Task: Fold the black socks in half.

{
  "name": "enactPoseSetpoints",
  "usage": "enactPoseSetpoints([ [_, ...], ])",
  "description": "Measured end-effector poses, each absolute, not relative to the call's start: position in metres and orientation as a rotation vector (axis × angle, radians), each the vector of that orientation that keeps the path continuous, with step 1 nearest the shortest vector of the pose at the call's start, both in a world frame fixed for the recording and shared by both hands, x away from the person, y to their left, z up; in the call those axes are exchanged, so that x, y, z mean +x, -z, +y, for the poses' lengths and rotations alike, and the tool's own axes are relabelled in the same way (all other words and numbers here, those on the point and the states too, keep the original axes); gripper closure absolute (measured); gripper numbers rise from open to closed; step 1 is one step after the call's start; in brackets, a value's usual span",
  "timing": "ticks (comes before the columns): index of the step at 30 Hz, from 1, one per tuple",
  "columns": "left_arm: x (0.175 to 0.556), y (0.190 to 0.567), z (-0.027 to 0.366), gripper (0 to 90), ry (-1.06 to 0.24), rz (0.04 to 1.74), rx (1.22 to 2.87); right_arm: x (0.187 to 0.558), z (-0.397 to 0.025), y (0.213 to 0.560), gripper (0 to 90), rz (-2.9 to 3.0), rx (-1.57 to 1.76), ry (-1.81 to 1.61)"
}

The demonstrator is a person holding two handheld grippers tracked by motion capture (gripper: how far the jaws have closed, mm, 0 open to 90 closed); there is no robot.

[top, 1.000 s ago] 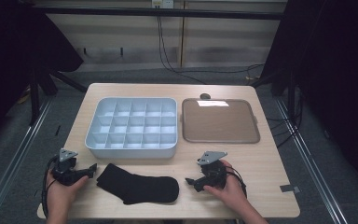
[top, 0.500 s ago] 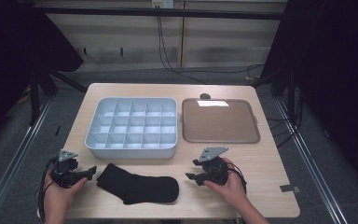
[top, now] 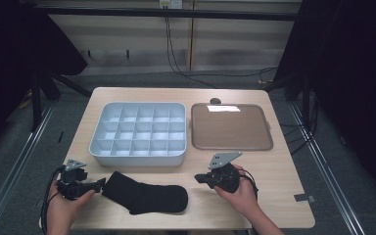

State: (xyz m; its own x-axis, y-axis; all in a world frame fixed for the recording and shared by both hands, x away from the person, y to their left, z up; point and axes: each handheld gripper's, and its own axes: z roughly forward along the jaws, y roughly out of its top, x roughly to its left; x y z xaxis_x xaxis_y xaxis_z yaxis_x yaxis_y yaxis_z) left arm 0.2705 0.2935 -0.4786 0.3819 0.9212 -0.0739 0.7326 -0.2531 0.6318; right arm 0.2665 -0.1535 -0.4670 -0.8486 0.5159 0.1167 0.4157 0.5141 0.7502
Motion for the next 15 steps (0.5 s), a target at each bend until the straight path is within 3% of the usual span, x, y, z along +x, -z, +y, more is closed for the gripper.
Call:
enactPoseSetpoints([
  [15,0.261,0.471,0.284,29.8,-0.376,1.382,2.094,0.260,-0.130,0.460,90.0,2.683,0.702,-1.274],
])
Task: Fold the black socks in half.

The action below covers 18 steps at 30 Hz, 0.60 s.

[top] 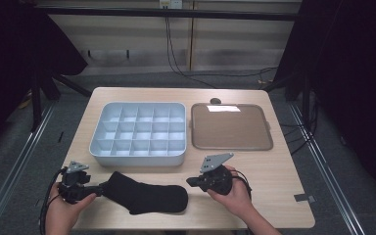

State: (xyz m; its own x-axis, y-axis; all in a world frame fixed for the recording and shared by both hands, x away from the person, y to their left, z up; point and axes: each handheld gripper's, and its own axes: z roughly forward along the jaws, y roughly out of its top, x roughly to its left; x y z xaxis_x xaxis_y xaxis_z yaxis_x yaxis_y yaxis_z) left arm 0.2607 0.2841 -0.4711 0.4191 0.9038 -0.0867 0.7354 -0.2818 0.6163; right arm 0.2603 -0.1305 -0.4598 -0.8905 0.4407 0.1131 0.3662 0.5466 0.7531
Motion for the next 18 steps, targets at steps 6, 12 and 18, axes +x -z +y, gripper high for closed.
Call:
enactPoseSetpoints([
  [6,0.259,0.472,0.279,30.9,-0.356,1.369,2.115,0.258,-0.123,0.461,90.0,2.714,0.660,-1.280],
  [12,0.259,0.472,0.278,33.4,-0.358,1.364,2.127,0.254,-0.112,0.465,90.0,2.753,0.607,-1.257],
  [18,0.260,0.473,0.276,36.0,-0.343,1.355,2.127,0.250,-0.101,0.471,90.0,2.787,0.558,-1.219],
])
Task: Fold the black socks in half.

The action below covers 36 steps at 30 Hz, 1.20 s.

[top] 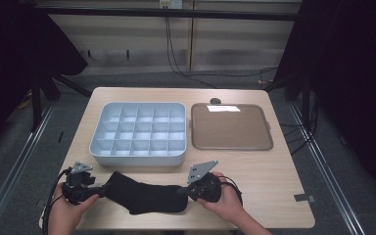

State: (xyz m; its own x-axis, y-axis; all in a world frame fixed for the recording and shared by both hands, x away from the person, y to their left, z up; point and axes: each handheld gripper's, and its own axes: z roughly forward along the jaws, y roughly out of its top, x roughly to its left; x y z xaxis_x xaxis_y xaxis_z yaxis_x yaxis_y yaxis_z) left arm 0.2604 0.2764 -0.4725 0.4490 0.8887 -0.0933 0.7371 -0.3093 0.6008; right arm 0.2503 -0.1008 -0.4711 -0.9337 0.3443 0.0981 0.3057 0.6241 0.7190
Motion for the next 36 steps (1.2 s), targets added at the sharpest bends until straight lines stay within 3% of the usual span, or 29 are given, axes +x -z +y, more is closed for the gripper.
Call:
enactPoseSetpoints([
  [8,0.261,0.471,0.268,43.0,-0.315,1.334,2.126,0.248,-0.095,0.478,90.0,2.819,0.530,-1.178],
  [10,0.261,0.469,0.266,48.2,-0.318,1.331,2.128,0.247,-0.094,0.479,90.0,2.830,0.541,-1.162],
  [11,0.262,0.467,0.266,55.8,-0.296,1.331,2.139,0.247,-0.092,0.481,90.0,2.838,0.530,-1.142],
  [19,0.263,0.470,0.264,65.2,-0.270,1.335,2.169,0.245,-0.087,0.487,90.0,2.861,0.507,-1.090],
  [28,0.265,0.460,0.263,84.6,-0.254,1.317,2.178,0.245,-0.084,0.490,90.0,2.873,0.506,-1.068],
  [36,0.257,0.452,0.265,87.7,-0.195,1.351,2.152,0.245,-0.084,0.490,90.0,2.876,0.505,-1.067],
])
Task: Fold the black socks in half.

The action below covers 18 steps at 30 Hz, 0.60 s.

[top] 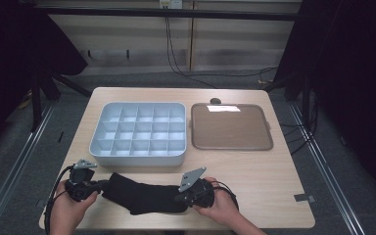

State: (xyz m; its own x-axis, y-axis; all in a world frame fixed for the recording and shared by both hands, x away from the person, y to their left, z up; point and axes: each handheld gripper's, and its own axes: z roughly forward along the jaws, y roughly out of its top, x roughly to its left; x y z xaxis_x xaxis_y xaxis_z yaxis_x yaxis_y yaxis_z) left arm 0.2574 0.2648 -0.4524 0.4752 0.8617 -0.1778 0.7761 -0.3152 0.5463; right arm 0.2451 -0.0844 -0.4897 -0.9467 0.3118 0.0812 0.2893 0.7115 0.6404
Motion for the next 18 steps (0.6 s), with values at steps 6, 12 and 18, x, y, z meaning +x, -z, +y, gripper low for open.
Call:
enactPoseSetpoints([
  [6,0.254,0.452,0.265,87.6,-0.166,1.373,2.158,0.246,-0.085,0.490,90.0,2.880,0.531,-1.070],
  [12,0.255,0.465,0.260,68.0,-0.132,1.427,2.222,0.247,-0.085,0.490,90.0,2.879,0.530,-1.061],
  [18,0.254,0.471,0.258,59.4,-0.139,1.456,2.276,0.246,-0.084,0.490,90.0,2.875,0.528,-1.064],
])
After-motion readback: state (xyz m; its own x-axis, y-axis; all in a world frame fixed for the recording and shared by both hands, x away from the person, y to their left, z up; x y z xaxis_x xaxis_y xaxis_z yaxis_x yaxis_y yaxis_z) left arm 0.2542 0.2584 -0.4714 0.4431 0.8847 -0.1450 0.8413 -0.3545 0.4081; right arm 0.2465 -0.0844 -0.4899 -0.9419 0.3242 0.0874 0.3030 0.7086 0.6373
